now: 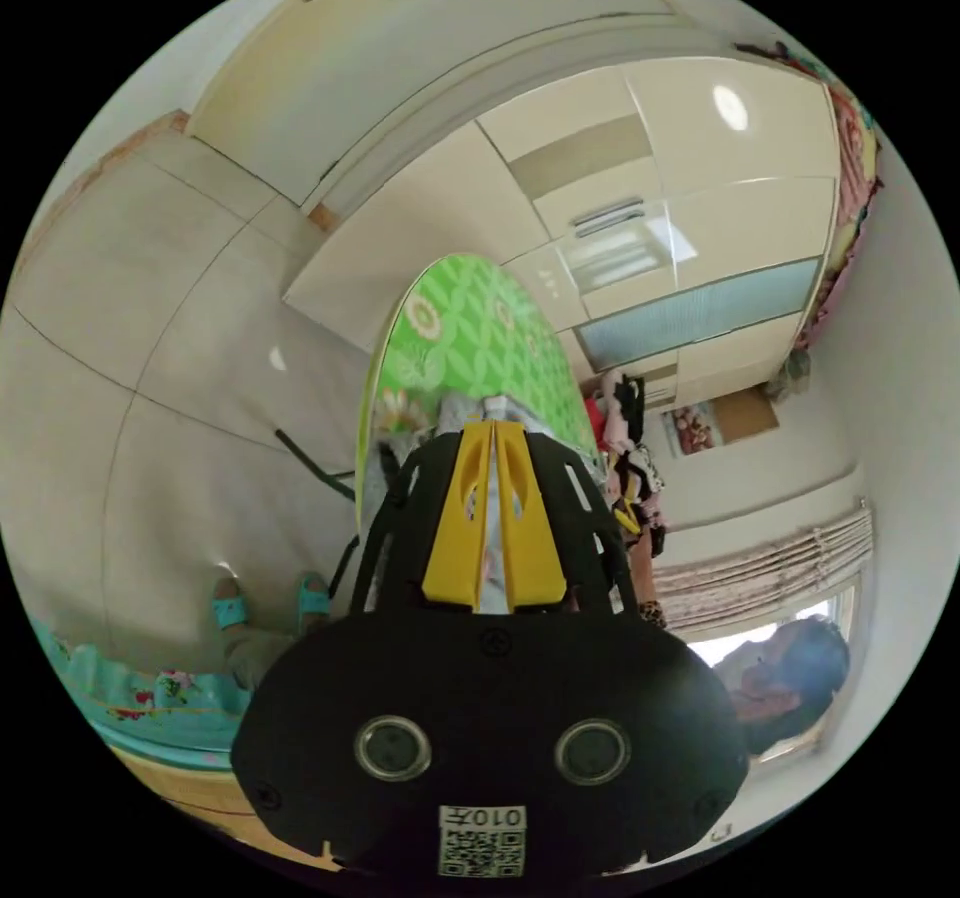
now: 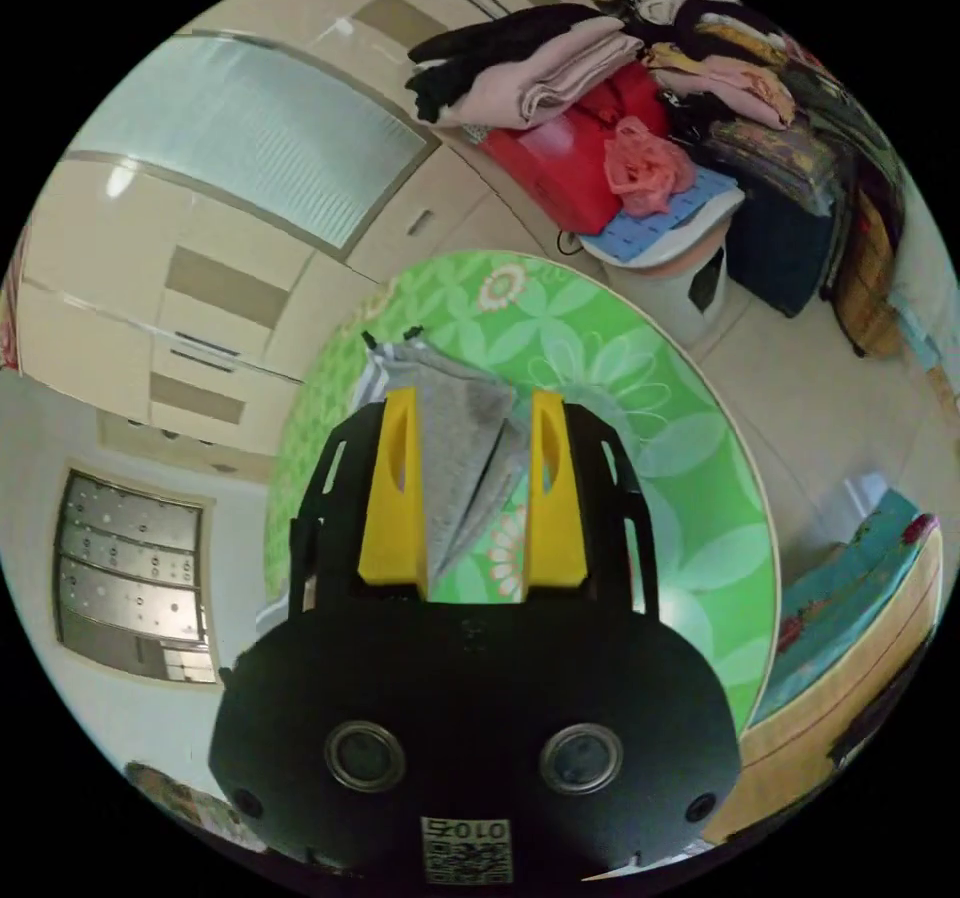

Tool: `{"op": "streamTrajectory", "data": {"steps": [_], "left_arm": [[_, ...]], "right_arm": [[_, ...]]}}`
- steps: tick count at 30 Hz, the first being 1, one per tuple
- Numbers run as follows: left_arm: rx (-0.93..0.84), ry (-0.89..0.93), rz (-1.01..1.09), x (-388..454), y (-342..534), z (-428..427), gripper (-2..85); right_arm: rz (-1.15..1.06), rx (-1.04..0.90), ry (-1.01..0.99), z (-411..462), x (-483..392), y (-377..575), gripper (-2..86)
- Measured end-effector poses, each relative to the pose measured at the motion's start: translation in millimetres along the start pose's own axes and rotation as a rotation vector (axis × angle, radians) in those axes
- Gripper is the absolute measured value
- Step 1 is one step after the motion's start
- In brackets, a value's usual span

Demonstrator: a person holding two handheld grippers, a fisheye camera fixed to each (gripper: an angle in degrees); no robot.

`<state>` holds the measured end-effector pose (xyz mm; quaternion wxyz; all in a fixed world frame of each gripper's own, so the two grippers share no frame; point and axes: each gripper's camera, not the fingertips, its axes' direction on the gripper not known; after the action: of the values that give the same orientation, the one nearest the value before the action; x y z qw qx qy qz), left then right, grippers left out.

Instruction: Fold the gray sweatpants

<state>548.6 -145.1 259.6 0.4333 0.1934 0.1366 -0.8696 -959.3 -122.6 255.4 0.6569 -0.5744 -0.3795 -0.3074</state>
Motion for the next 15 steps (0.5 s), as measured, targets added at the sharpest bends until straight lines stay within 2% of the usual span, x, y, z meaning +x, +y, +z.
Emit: {"op": "streamTrajectory", "data": {"steps": [3, 5, 7, 9, 15], "left_arm": [[-0.015, -0.052, 0.030, 11.2, 21.0, 9.2, 0.1], [-0.027, -0.075, 0.051, 20.2, 32.3, 15.9, 0.1], [-0.030, -0.104, 0.074, 31.2, 44.6, 21.3, 0.0], [-0.058, -0.109, 0.077, 36.0, 51.1, 26.4, -0.1], [-0.035, -0.159, 0.133, 59.7, 69.9, 19.3, -0.2]], "right_arm": [[-0.054, -0.105, 0.005, 21.2, -6.5, 1.1, 17.1], [-0.057, -0.099, 0.030, 29.1, -10.3, 4.5, 16.6], [-0.053, -0.104, 0.048, 35.1, -12.8, 8.9, 13.5], [-0.089, -0.211, -0.003, 53.0, -11.2, 17.9, 7.8], [-0.094, -0.130, -0.159, -2.6, 23.7, 106.6, 6.8]]}}
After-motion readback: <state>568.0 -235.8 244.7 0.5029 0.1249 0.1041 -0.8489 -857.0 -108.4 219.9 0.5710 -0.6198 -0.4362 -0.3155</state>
